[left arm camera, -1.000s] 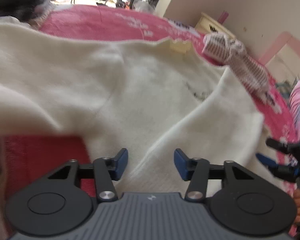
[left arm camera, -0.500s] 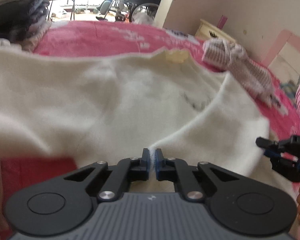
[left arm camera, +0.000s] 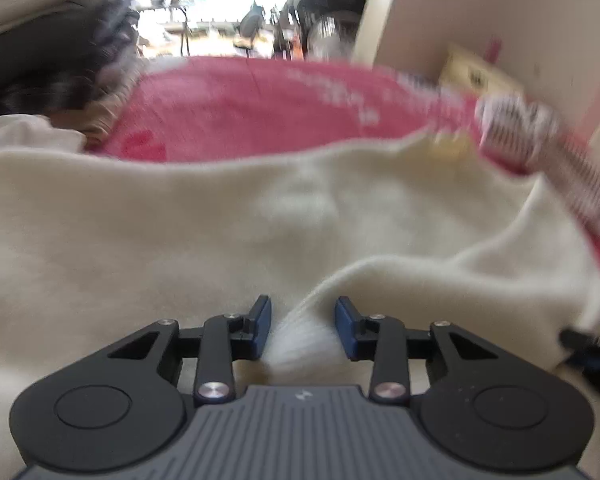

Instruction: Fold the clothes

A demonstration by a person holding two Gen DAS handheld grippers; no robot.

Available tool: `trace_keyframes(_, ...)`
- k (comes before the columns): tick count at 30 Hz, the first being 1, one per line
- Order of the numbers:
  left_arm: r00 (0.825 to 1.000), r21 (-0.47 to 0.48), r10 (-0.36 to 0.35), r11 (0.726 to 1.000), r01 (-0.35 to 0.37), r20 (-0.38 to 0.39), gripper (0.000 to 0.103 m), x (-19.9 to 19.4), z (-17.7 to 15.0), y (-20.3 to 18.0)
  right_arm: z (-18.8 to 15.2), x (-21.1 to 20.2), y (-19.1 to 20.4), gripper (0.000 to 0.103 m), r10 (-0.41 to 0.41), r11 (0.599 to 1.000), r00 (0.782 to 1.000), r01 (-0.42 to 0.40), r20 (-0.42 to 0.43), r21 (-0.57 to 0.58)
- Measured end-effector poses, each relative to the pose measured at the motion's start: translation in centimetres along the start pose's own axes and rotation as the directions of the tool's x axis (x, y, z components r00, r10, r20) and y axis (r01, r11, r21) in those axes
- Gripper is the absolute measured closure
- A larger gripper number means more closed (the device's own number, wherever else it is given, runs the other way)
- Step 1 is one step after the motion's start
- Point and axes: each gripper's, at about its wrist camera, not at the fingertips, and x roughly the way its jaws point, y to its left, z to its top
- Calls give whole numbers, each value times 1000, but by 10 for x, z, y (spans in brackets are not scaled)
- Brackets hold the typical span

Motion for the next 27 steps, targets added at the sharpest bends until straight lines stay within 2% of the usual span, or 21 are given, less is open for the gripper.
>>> trace_keyframes(2,997,-17,-11,1000,12,82,55,-22,0,-2,6,-13,8,76,-27,998,1000,26,-12,-55)
trace_keyframes(4,991,2,-37,999,37,131,51,-40,0,-9,11,-31,20,75,-55,986,998,50,-22,-159)
trace_keyframes(6,989,56,-62,997,55,131,50,-50,-3,-21,20,-50,36,75,-82,953,997,78,0,-293)
trace_keyframes(9,991,186,-78,981,57,106,50,-59,-21,-43,39,-76,58,73,-165,846,978,209,131,-491)
trace_keyframes(11,993,304,-70,952,37,98,50,-62,-40,-59,43,-81,68,71,-211,754,959,282,188,-593)
trace_keyframes(13,993,452,-54,892,2,103,50,-59,-60,-77,33,-77,78,71,-227,636,953,300,198,-711)
trace_keyframes(15,993,590,-20,806,-51,114,50,-52,-79,-92,12,-74,83,68,-232,489,956,272,177,-829)
trace_keyframes(17,991,684,2,723,-95,136,50,-41,-92,-104,-13,-59,88,62,-255,323,951,257,178,-911)
trace_keyframes(18,989,723,11,682,-113,145,50,-35,-98,-108,-20,-52,89,62,-267,279,947,253,179,-926)
trace_keyframes(20,988,765,6,632,-123,154,57,-26,-105,-112,-23,-40,90,62,-282,277,946,242,162,-930)
trace_keyframes(21,987,780,-1,613,-125,159,59,-23,-108,-113,-23,-37,90,62,-288,289,945,242,158,-926)
trace_keyframes(22,986,786,-7,605,-127,165,69,-21,-109,-114,-20,-37,89,62,-289,324,944,253,159,-911)
trace_keyframes(23,986,783,-9,609,-127,167,88,-20,-108,-115,-17,-37,87,62,-291,359,943,264,161,-895)
trace_keyframes(24,986,768,-9,629,-123,165,92,-22,-104,-114,-13,-39,86,62,-293,390,942,274,164,-879)
trace_keyframes(25,987,742,-20,662,-106,159,94,-25,-98,-113,-10,-43,84,62,-294,414,940,286,171,-864)
trace_keyframes(27,991,697,-52,716,-52,127,96,-34,-86,-107,-5,-51,80,62,-298,442,936,310,188,-842)
